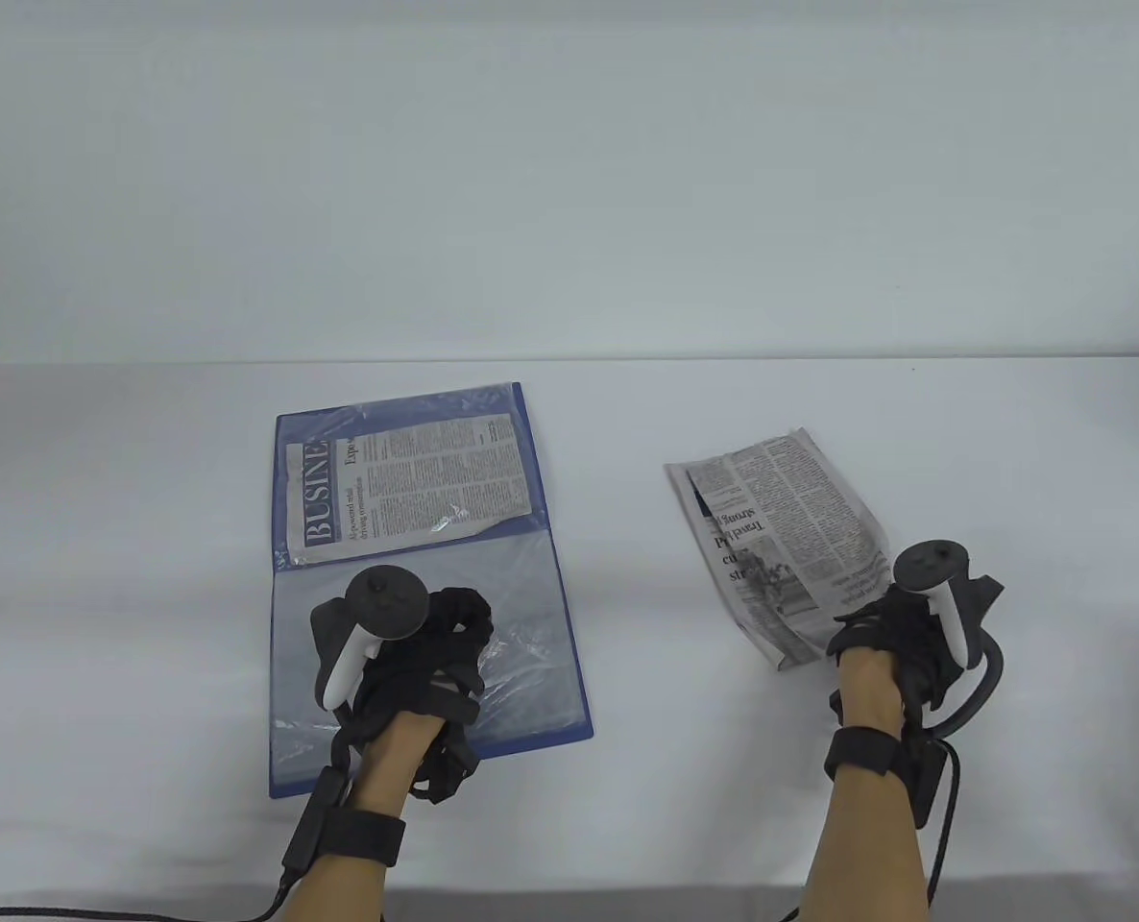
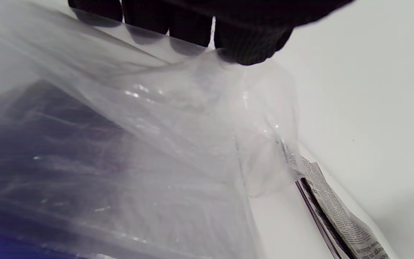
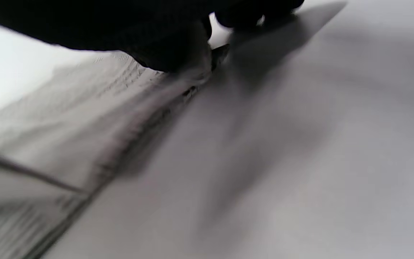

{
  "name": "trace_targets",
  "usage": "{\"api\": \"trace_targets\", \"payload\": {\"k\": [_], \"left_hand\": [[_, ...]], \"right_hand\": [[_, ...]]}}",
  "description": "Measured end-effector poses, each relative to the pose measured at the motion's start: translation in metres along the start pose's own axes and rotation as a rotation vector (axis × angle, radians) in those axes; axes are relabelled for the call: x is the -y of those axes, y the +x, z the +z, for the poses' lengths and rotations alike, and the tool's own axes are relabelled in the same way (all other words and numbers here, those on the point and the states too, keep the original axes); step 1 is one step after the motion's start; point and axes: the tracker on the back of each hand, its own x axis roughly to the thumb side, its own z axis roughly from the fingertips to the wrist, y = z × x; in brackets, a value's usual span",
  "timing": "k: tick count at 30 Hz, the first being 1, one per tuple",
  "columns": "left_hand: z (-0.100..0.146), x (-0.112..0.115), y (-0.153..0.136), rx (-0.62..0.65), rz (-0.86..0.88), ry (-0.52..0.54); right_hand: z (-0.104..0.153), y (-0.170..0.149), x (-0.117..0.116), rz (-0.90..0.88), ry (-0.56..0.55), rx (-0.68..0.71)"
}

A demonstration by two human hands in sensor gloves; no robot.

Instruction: Insert newspapers into folder

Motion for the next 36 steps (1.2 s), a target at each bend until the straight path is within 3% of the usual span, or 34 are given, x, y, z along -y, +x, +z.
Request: {"api": "trace_targets", "payload": {"k": [6, 9, 13, 15, 20, 29, 34, 36], "left_hand": [[0.002, -0.001, -0.005, -0.014, 0.053, 0.016], [0.002, 0.001, -0.002, -0.011, 0.043, 0.016], [0.002, 0.004, 0.001, 0.000, 0.019, 0.009], [0.002, 0.004, 0.001, 0.000, 0.014, 0.015], [0.003, 0.001, -0.001, -0.001, 0.045, 0.031], [0.002, 0.001, -0.001, 0.006, 0.043, 0.030], [0.002, 0.000, -0.001, 0.004, 0.055, 0.030], [0.003, -0.001, -0.002, 0.007, 0.059, 0.032]], "right_hand": [[0.038, 0.011, 0.037, -0.389, -0.259, 0.115], [0.056, 0.025, 0.052, -0.457, -0.282, 0.209], [0.068, 0.045, 0.056, -0.554, -0.191, 0.338], [0.069, 0.054, 0.056, -0.520, -0.143, 0.389], [0.068, 0.056, 0.055, -0.651, -0.053, 0.448], [0.061, 0.055, 0.056, -0.614, 0.147, 0.445], [0.053, 0.056, 0.041, -0.596, 0.290, 0.408], [0.050, 0.058, 0.031, -0.585, 0.395, 0.393]]}}
